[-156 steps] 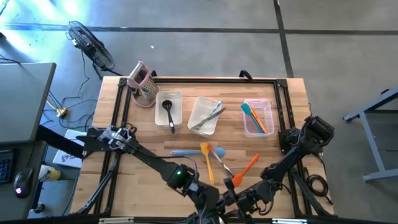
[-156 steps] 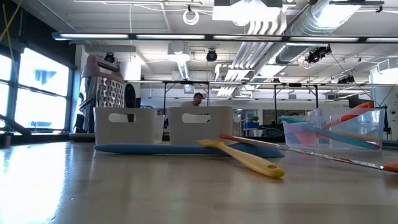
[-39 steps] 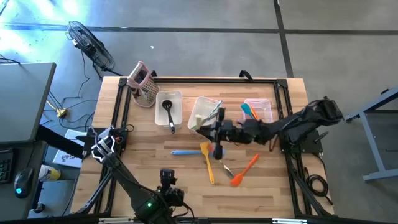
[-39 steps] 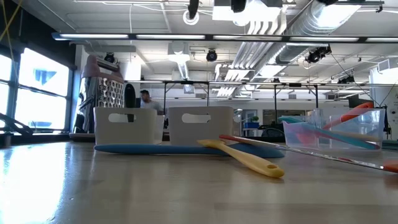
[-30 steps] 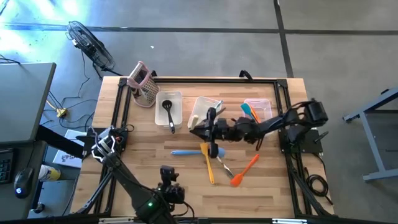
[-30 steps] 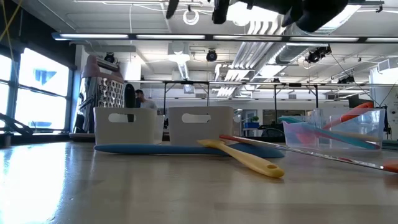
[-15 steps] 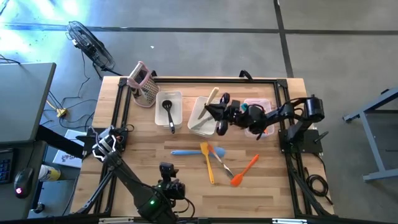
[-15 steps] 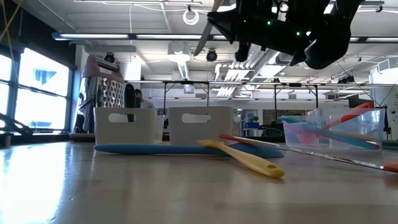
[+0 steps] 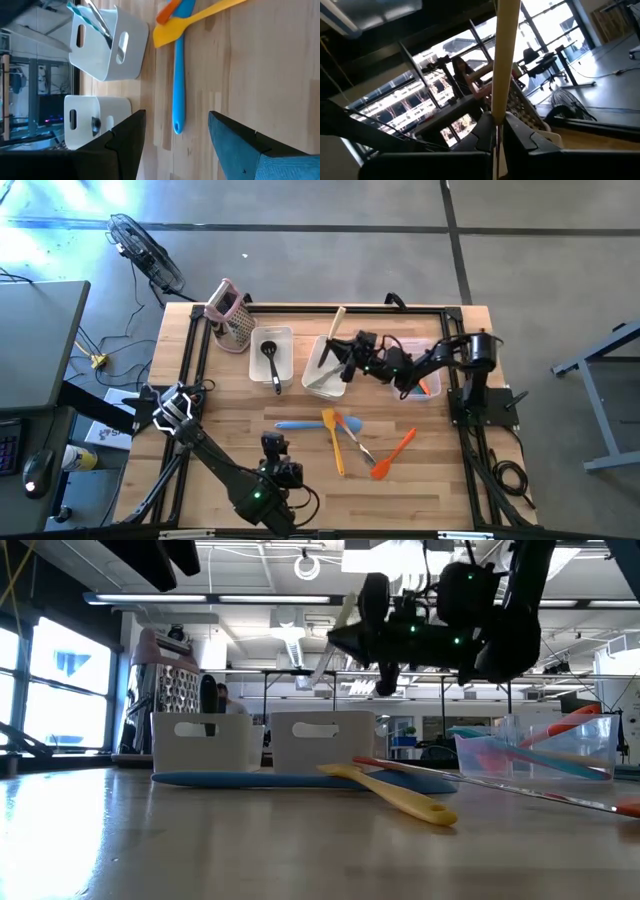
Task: Pick & Place Kitchen Items
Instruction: Put the yellow table knife into the right white bin
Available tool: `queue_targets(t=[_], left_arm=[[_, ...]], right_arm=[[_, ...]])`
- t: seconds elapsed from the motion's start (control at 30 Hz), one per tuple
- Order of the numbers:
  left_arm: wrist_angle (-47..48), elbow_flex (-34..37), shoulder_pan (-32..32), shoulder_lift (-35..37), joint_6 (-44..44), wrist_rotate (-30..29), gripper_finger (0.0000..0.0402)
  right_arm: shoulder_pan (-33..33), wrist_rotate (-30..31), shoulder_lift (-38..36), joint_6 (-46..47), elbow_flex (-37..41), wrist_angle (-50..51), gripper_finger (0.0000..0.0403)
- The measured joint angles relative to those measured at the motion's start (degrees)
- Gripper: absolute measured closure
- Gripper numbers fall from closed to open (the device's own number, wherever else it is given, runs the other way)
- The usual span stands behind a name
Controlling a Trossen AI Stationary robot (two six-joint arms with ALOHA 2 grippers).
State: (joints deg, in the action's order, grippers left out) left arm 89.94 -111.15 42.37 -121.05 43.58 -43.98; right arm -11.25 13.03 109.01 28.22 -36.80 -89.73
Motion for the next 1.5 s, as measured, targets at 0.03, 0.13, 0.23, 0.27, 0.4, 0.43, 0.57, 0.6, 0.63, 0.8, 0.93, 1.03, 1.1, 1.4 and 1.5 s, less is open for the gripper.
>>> queue_targets(t=[0.03,0.13,0.23,0.27,0.4,0.43,0.57,0.6,0.63,0.8,0.93,1.03,1.1,1.4,1.5], left_arm=[[0.09,0.17,0.0,0.0,0.03,-0.02,0.0193],[0.08,0.28,0.07,0.0,0.17,-0.01,0.0193],[0.08,0.28,0.41,0.0,0.17,0.19,0.0193],[0.06,0.28,0.44,0.0,0.17,0.31,0.0193],[0.06,0.28,0.52,-0.02,0.21,0.94,0.0193],[0.08,0.28,0.66,-0.02,0.22,0.98,0.0193],[0.08,0.28,0.87,-0.02,1.03,0.97,0.0193],[0.07,0.28,0.87,-0.04,1.57,0.96,0.0193],[0.06,0.28,0.89,-0.04,1.88,0.95,0.0193],[-0.04,0.28,1.25,-0.09,2.71,0.91,0.0193],[-0.08,0.28,1.34,-0.09,3.87,1.65,0.0193],[-0.05,0.28,1.65,-0.09,4.31,1.73,0.0193],[-0.04,0.28,1.97,-0.09,4.66,1.86,0.0193],[0.01,0.28,2.32,-0.09,4.89,1.38,0.0193],[0.06,0.28,2.32,-0.09,4.69,0.65,0.0193]], right_arm=[[0.07,0.63,0.8,0.14,0.0,0.1,0.0395],[1.09,2.84,1.9,0.27,0.02,-0.05,0.0395],[2.96,6.15,2.08,-0.69,0.02,0.69,0.0395],[3.63,7.44,2.12,-1.64,0.02,0.93,0.0395],[5.68,11.38,2.1,-2.86,0.0,2.06,0.0395],[6.0,12.11,2.1,-2.84,0.0,3.3,0.0395],[6.95,12.91,2.1,-2.79,0.0,6.94,0.0395],[7.21,13.18,2.1,-2.79,0.0,7.47,0.0395],[7.5,13.6,2.1,-2.79,0.0,7.9,0.0395],[8.09,13.85,2.1,-2.5,-0.02,9.78,0.0395],[8.96,14.04,2.1,-3.01,-0.03,10.6,0.0395],[9.07,13.9,2.1,-5.31,-0.04,11.62,0.0395],[9.01,13.94,2.06,-5.71,-0.04,13.04,0.0395],[9.95,13.69,-3.42,-8.56,-0.11,25.1,0.0395],[10.16,13.82,-6.98,-8.95,-0.15,31.37,0.0395]])
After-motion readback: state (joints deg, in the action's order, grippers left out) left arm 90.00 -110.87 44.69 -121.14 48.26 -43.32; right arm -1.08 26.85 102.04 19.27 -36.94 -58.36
